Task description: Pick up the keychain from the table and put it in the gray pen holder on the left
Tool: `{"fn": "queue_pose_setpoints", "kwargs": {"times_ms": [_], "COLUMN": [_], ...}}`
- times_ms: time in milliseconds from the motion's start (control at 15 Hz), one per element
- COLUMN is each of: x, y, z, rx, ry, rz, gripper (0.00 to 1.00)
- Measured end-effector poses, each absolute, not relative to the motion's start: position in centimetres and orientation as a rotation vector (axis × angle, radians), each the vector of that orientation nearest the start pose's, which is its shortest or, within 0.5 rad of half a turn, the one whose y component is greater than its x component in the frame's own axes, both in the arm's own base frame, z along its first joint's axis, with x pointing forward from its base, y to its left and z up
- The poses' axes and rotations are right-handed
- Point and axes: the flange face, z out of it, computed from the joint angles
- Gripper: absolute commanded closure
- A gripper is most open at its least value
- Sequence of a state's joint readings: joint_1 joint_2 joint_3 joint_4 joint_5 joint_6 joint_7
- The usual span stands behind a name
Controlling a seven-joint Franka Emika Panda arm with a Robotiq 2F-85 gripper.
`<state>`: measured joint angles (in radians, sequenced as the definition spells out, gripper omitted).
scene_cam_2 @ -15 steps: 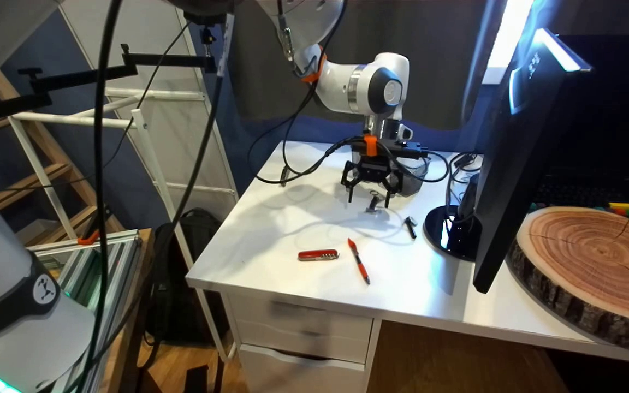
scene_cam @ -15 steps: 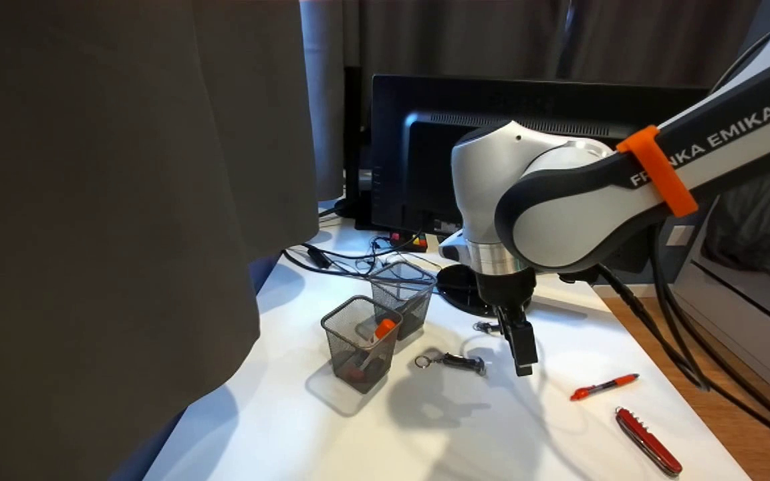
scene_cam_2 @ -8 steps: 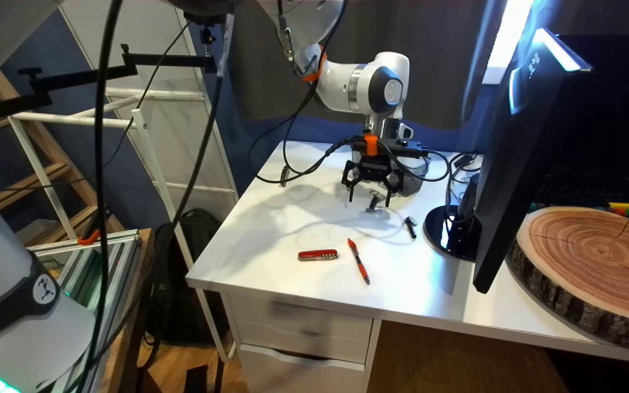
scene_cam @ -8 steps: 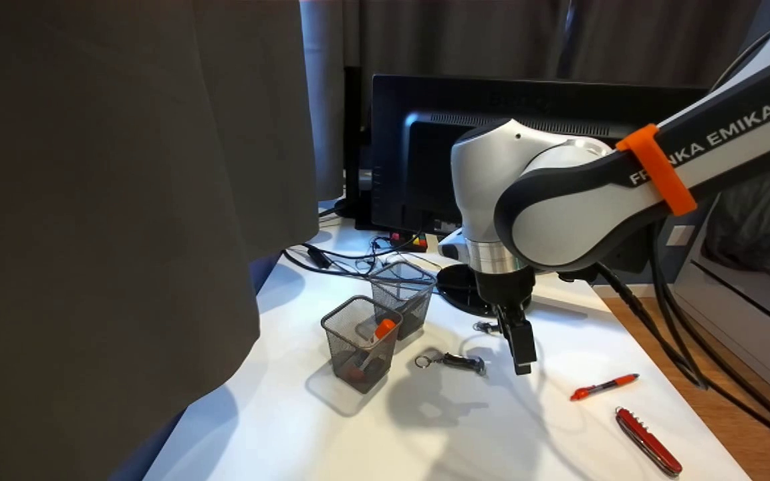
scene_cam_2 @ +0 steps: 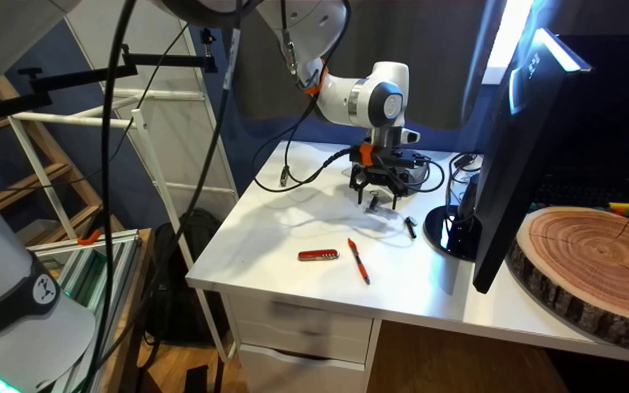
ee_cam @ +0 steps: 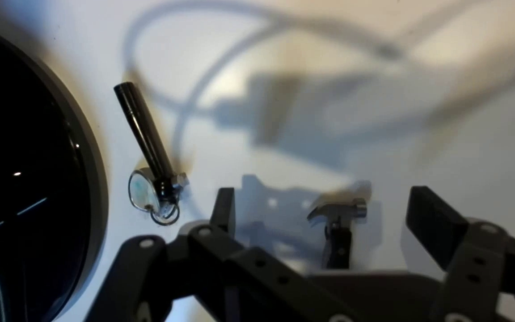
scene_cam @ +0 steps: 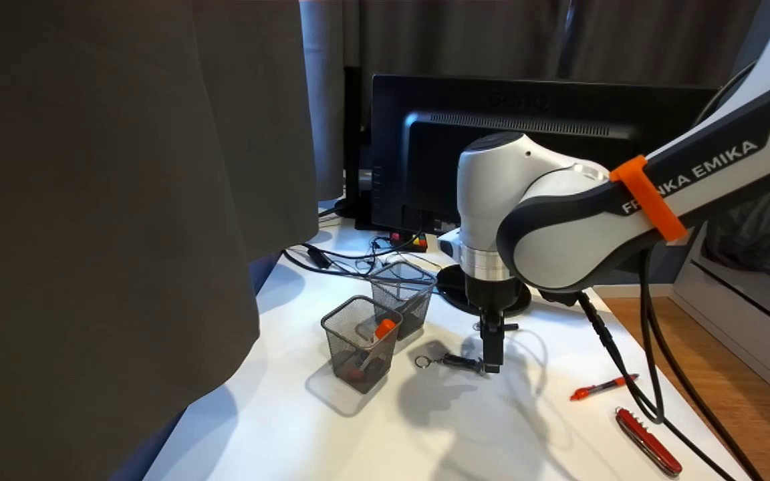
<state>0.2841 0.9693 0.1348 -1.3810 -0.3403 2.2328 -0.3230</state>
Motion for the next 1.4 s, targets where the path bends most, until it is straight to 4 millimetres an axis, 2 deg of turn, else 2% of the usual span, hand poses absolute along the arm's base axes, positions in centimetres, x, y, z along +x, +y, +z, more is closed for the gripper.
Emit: {"fn": "queue_pose_setpoints", "kwargs": {"times_ms": [67,200,267,333,400,533,733,1133,1267,1400], "x": [66.4,66.3,66.3,66.3,66.2,66.1,65.9,66.3,66.9,67.2], "y": [26.6,26.9,27.2,27.5,27.9,28.6,29.5,29.6,29.8,29.8], "z": [11.5,10.6,10.3,10.2,10.1,10.2,10.3,10.9,13.1,17.0], "rx": [-2.956,-2.969,-2.979,-2.988,-2.997,-3.006,-3.022,-3.039,-3.000,-2.910], "ry": [-1.427,-1.389,-1.367,-1.347,-1.329,-1.309,-1.290,-1.273,-1.318,-1.421], "rz": [0.144,0.109,0.085,0.058,0.032,-0.001,-0.025,-0.069,-0.181,-0.307], "gripper": [0.26,0.42,0.45,0.53,0.55,0.80,0.98,0.96,0.96,0.96]}}
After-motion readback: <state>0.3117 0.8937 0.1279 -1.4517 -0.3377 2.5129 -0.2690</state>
